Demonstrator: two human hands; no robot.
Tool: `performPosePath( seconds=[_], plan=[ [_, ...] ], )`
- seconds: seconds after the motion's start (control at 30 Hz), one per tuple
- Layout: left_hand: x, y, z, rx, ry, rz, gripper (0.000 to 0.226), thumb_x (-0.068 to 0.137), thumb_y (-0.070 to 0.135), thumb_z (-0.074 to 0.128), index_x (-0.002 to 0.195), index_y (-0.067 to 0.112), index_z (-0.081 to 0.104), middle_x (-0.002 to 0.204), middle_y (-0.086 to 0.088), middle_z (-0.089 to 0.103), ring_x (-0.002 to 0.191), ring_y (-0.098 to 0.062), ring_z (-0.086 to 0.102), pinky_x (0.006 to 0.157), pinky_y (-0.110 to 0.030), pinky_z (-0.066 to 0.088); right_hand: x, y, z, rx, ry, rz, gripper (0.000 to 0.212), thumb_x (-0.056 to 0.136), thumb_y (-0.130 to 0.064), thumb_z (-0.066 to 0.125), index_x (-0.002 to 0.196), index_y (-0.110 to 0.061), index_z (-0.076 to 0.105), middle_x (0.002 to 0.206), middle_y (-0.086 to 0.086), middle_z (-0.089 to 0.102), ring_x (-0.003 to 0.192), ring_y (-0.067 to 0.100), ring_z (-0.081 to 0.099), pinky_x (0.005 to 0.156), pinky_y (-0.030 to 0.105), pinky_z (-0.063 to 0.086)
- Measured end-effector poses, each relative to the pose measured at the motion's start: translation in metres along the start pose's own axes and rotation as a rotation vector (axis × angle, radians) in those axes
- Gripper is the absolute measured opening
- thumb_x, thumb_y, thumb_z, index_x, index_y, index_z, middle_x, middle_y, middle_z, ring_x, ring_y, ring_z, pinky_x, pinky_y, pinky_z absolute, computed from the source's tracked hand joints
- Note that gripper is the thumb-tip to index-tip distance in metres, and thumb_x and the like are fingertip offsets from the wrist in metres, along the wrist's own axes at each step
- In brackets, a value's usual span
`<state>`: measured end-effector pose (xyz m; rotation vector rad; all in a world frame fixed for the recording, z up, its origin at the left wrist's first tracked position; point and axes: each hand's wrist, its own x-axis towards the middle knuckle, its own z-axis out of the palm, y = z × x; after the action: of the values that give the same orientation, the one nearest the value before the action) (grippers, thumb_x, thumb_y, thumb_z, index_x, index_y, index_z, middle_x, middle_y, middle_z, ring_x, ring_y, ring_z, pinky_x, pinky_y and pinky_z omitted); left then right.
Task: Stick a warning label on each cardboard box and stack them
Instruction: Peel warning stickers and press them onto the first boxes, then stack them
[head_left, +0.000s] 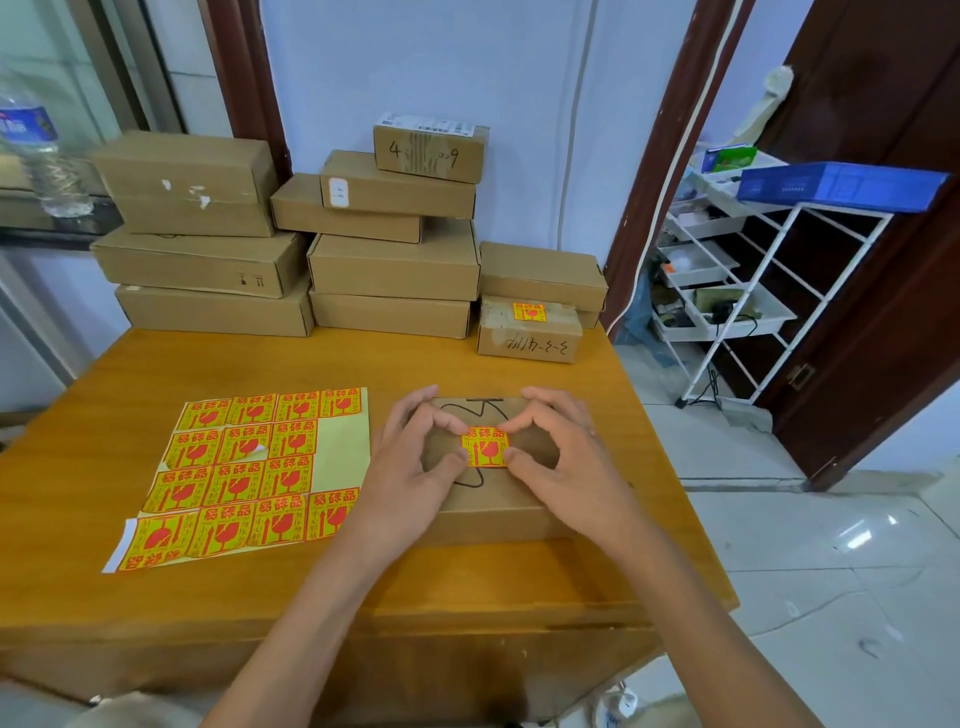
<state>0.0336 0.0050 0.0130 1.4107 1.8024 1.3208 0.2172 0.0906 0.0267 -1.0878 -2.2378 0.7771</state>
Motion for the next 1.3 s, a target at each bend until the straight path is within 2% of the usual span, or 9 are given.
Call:
performPosePath(
  seconds=[0.13, 0.27, 0.6, 0.77, 0.83, 0.97, 1.03, 1.13, 1.3],
  plan=[
    [0.0026, -0.0018, -0.0001, 0.031, -0.016, -0.016, 0.020, 0.092, 0.022, 0.072, 0.101, 0.037, 0.062, 0.149, 0.026, 0.032, 0.143, -0.006, 0.028, 0.117, -0.039, 0.029, 0.0003, -0.0014, -0.0003, -0.038, -0.017, 0.017, 0.018, 0.090, -0.040, 0.070, 0.107, -0.041, 0.065, 0.146, -0.022, 0.040, 0.140, 0.000, 0.028, 0.101, 0.037, 0.034],
    [0.0042, 0.0000, -0.0004, 0.030, -0.030, -0.029, 0.021, 0.091, 0.021, 0.072, 0.098, 0.038, 0.061, 0.150, 0.025, 0.032, 0.144, -0.008, 0.029, 0.118, -0.043, 0.031, 0.0009, 0.0001, 0.0016, -0.084, 0.006, 0.014, 0.020, 0.088, -0.044, 0.070, 0.107, -0.042, 0.064, 0.149, -0.021, 0.041, 0.147, 0.003, 0.025, 0.110, 0.043, 0.036],
    [0.0016, -0.0019, 0.0019, -0.014, 0.006, -0.001, 0.023, 0.093, 0.017, 0.070, 0.100, 0.038, 0.062, 0.150, 0.022, 0.035, 0.144, -0.010, 0.029, 0.117, -0.041, 0.029, -0.0019, -0.0027, 0.0004, 0.001, 0.021, 0.020, 0.020, 0.093, -0.037, 0.071, 0.110, -0.042, 0.063, 0.145, -0.021, 0.041, 0.139, 0.001, 0.027, 0.105, 0.033, 0.028],
    [-0.0003, -0.0027, 0.0008, -0.044, -0.002, 0.022, 0.036, 0.092, 0.032, 0.071, 0.122, 0.047, 0.056, 0.151, 0.022, 0.033, 0.142, -0.010, 0.031, 0.113, -0.038, 0.036, -0.0029, -0.0017, 0.0013, 0.016, 0.017, 0.017, 0.025, 0.096, -0.036, 0.066, 0.119, -0.045, 0.061, 0.147, -0.022, 0.040, 0.142, 0.002, 0.026, 0.112, 0.037, 0.029],
    [-0.0001, -0.0037, 0.0004, -0.052, -0.010, 0.034, 0.043, 0.091, 0.035, 0.072, 0.127, 0.051, 0.055, 0.151, 0.022, 0.033, 0.142, -0.010, 0.031, 0.113, -0.042, 0.038, -0.0031, -0.0009, 0.0013, 0.023, 0.014, 0.009, 0.027, 0.097, -0.033, 0.065, 0.122, -0.044, 0.062, 0.148, -0.021, 0.040, 0.144, 0.004, 0.026, 0.115, 0.040, 0.029],
    [0.0016, -0.0064, 0.0005, -0.066, -0.024, 0.018, 0.034, 0.089, 0.026, 0.076, 0.113, 0.049, 0.065, 0.151, 0.025, 0.031, 0.144, -0.010, 0.028, 0.114, -0.052, 0.037, -0.0037, 0.0003, 0.0009, 0.034, 0.002, 0.005, 0.032, 0.095, -0.025, 0.064, 0.121, -0.043, 0.064, 0.149, -0.019, 0.040, 0.145, 0.006, 0.024, 0.117, 0.044, 0.028],
    [0.0026, -0.0072, 0.0004, -0.065, -0.020, 0.016, 0.027, 0.088, 0.025, 0.076, 0.104, 0.046, 0.069, 0.151, 0.026, 0.032, 0.146, -0.007, 0.026, 0.117, -0.053, 0.031, -0.0036, -0.0003, 0.0008, 0.035, 0.000, 0.008, 0.032, 0.094, -0.024, 0.064, 0.120, -0.044, 0.065, 0.148, -0.019, 0.040, 0.145, 0.005, 0.024, 0.117, 0.043, 0.028],
    [0.0023, -0.0069, 0.0012, -0.062, -0.020, 0.018, 0.025, 0.089, 0.025, 0.075, 0.103, 0.044, 0.069, 0.150, 0.027, 0.032, 0.145, -0.006, 0.025, 0.119, -0.052, 0.029, -0.0040, -0.0016, 0.0009, 0.045, 0.004, 0.010, 0.030, 0.095, -0.025, 0.064, 0.119, -0.044, 0.065, 0.148, -0.020, 0.041, 0.145, 0.004, 0.025, 0.115, 0.040, 0.027],
    [0.0062, -0.0093, -0.0001, -0.061, -0.026, 0.030, 0.027, 0.103, 0.024, 0.055, 0.105, 0.046, 0.069, 0.151, 0.025, 0.033, 0.144, -0.006, 0.027, 0.120, -0.051, 0.027, -0.0060, -0.0002, 0.0014, 0.041, 0.029, 0.011, 0.023, 0.105, -0.027, 0.055, 0.119, -0.042, 0.065, 0.148, -0.021, 0.040, 0.145, 0.004, 0.024, 0.114, 0.035, 0.024]
  ],
)
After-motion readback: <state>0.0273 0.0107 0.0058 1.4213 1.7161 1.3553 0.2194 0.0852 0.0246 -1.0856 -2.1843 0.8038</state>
